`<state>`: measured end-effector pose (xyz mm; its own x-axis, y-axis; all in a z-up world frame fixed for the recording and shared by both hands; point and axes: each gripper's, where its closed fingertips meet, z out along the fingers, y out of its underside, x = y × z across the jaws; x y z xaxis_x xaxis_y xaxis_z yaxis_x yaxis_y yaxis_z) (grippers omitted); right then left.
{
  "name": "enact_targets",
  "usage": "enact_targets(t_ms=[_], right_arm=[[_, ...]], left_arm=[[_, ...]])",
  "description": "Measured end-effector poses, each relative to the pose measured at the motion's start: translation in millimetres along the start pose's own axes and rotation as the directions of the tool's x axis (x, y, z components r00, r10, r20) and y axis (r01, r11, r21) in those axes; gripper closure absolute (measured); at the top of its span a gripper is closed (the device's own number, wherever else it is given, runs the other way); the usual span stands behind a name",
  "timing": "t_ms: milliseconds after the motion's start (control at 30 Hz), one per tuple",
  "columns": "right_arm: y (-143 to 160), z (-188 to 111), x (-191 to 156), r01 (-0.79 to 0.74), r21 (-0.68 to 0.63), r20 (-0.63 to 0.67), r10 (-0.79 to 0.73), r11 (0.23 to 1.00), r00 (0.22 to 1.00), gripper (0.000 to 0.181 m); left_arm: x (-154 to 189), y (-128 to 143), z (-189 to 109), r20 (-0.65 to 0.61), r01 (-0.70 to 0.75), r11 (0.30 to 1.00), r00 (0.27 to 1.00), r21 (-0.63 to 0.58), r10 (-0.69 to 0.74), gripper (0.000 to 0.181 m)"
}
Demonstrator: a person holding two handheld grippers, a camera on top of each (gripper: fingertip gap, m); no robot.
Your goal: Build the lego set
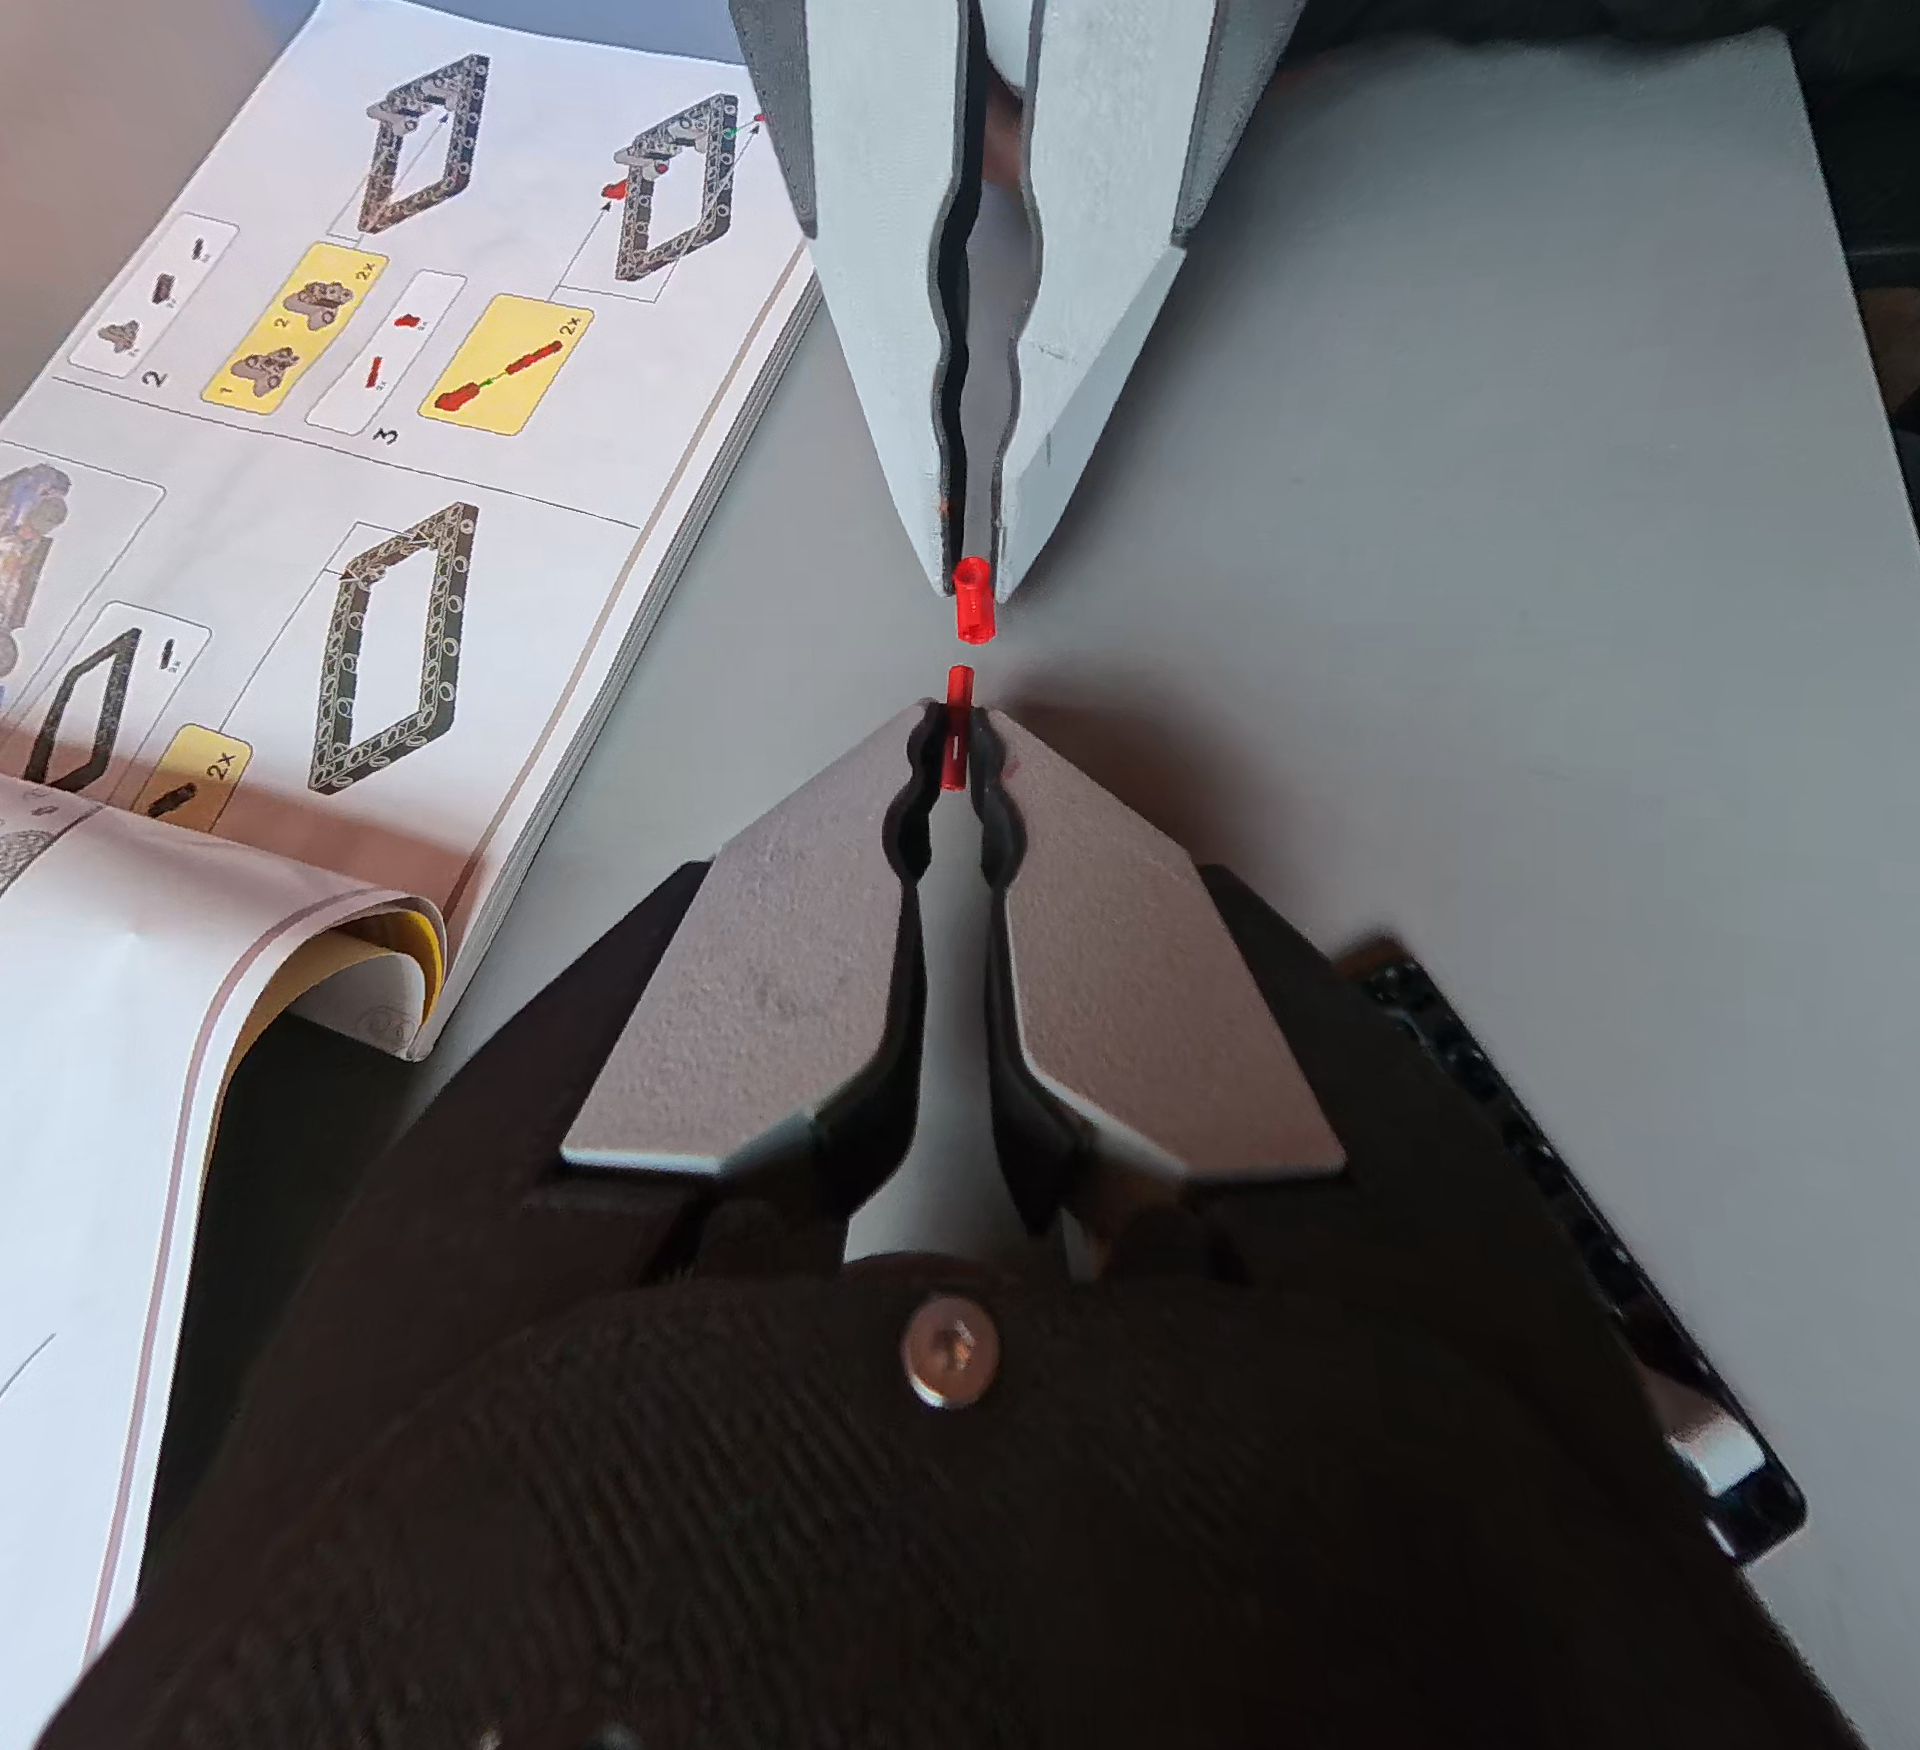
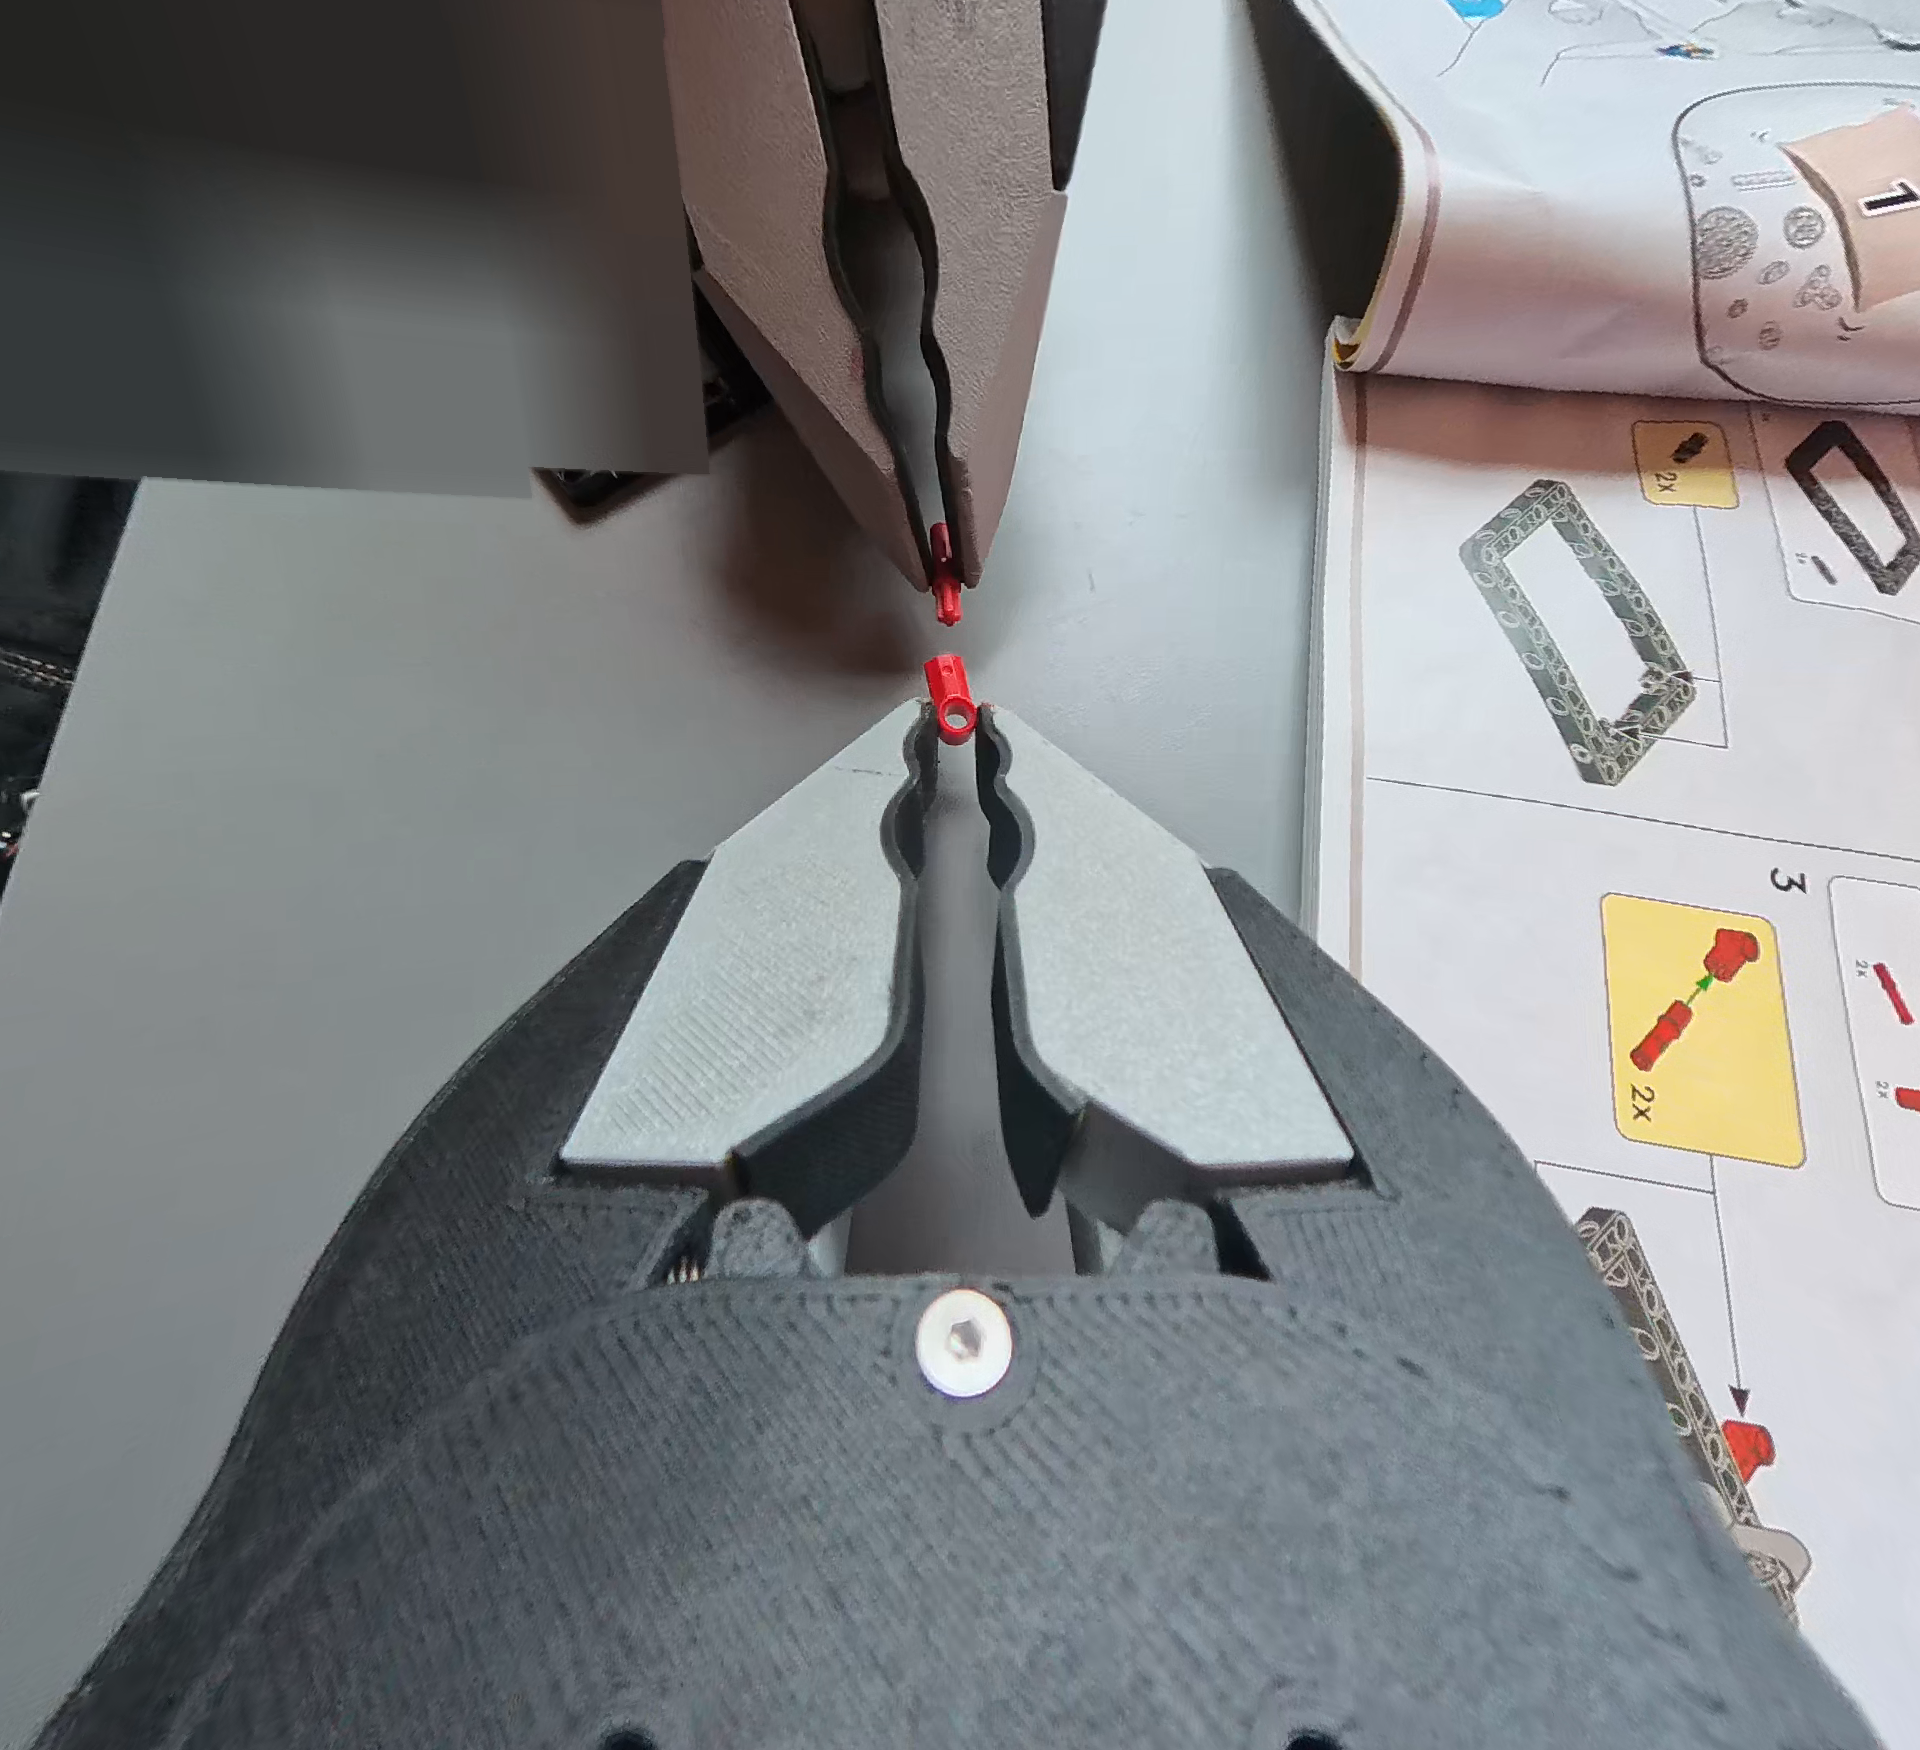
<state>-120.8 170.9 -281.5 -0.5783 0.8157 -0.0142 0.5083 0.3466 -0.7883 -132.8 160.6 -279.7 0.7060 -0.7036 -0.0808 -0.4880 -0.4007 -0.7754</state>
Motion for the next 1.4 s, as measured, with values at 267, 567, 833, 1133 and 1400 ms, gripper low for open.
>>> enact_targets(t_ms=[267,567,833,1133,1400], right_arm=[[6.7,6.4,2.7,0.031,-0.062,-0.045,-0.034,0.998,0.998,0.177],[6.5,10.8,2.7,0.039,-0.080,-0.058,-0.044,0.996,0.997,0.177],[5.7,11.9,3.0,0.040,-0.085,-0.066,-0.046,0.996,0.997,0.177],[5.8,12.7,2.6,0.072,-0.116,-0.074,-0.081,0.991,0.994,0.177],[5.2,13.6,2.2,0.064,-0.118,-0.070,-0.073,0.991,0.995,0.177]], left_arm=[[1.7,9.1,8.6,0.020,-0.001,0.996,1.000,-0.084,0.003,0.178],[1.3,8.2,10.2,0.016,0.036,0.996,0.999,-0.085,-0.035,0.178],[1.0,8.0,10.9,0.008,0.068,0.994,0.998,-0.087,-0.068,0.178],[1.6,7.1,12.0,-0.014,0.109,0.990,0.994,-0.093,-0.111,0.179],[1.7,4.5,14.3,-0.023,0.136,0.986,0.990,-0.094,-0.139,0.179]])
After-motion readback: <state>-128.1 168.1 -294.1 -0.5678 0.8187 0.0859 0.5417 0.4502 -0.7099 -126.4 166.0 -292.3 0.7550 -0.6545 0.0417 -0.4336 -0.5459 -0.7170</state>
